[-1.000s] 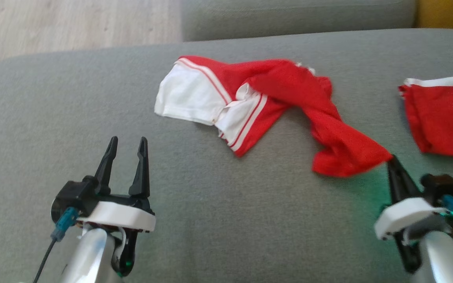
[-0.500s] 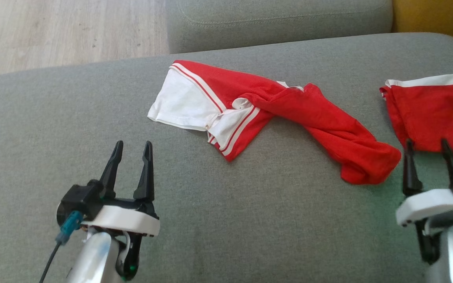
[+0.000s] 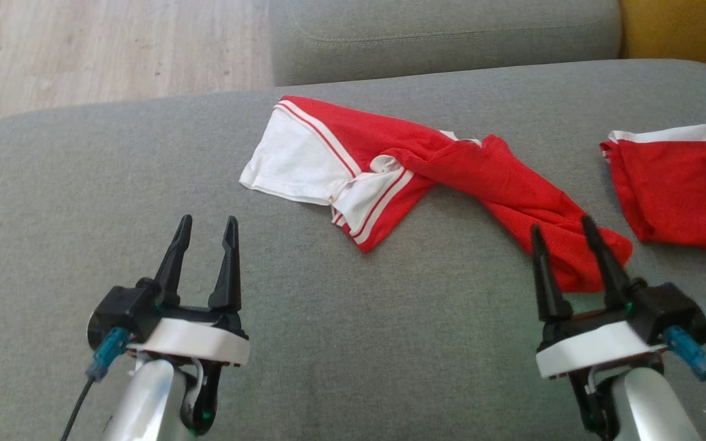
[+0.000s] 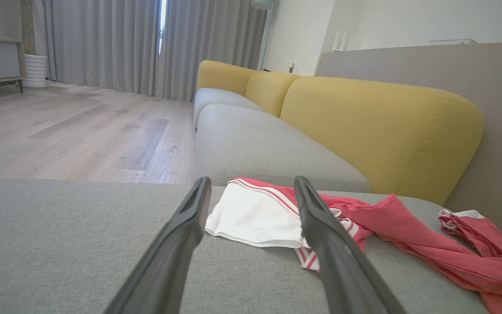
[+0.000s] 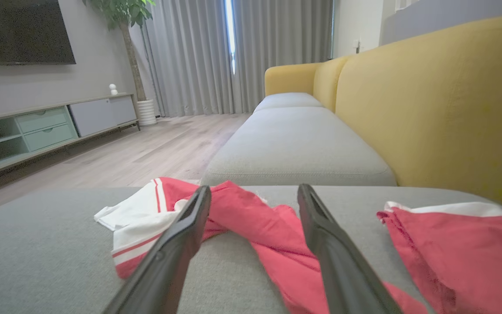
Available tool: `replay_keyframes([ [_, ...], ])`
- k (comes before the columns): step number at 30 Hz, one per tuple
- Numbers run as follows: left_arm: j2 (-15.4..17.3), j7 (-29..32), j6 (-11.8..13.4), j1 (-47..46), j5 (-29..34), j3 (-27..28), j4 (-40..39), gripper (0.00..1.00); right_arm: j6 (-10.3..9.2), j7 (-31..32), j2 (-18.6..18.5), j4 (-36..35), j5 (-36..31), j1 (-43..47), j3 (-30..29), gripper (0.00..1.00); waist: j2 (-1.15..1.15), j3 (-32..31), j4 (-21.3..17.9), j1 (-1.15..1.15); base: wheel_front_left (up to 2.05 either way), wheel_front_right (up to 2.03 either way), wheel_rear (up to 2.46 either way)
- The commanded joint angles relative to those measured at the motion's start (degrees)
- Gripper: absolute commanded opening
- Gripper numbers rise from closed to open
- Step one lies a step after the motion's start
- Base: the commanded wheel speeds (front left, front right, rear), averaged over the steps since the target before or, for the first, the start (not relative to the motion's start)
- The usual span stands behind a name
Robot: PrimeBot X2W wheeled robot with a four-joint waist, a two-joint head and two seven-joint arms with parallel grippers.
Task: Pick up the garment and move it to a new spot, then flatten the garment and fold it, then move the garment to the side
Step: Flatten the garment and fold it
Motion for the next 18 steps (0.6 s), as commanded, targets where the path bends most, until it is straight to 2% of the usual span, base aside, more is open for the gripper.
replay_keyframes([
  [1,0.2,-0.5,-0.2,-1.0,0.5,2.0,-2.0,1.0,-0.04,-0.6,-0.1,-1.5,0.5,-1.2,1.9,1.0,0.0,0.2,0.5,0.0,0.0,0.0,0.0],
  [10,0.0,-0.5,-0.3,-1.5,0.3,0.9,-1.9,1.0,-0.04,0.4,-0.1,0.2,-1.0,-5.1,6.4,1.0,0.0,2.4,4.3,0.0,0.0,0.0,0.0],
  [14,-0.2,-0.5,-0.3,-2.6,0.2,0.0,-1.7,1.0,-0.04,4.6,-0.1,2.9,-2.8,-9.7,11.2,1.0,0.0,4.4,6.9,0.0,0.0,0.0,0.0],
  [18,-0.6,-0.5,-0.3,-3.5,-0.1,-1.1,-1.1,1.0,-0.04,9.4,-0.1,9.3,-3.5,-15.4,16.0,1.0,0.0,6.0,9.5,0.0,0.0,0.0,0.0],
])
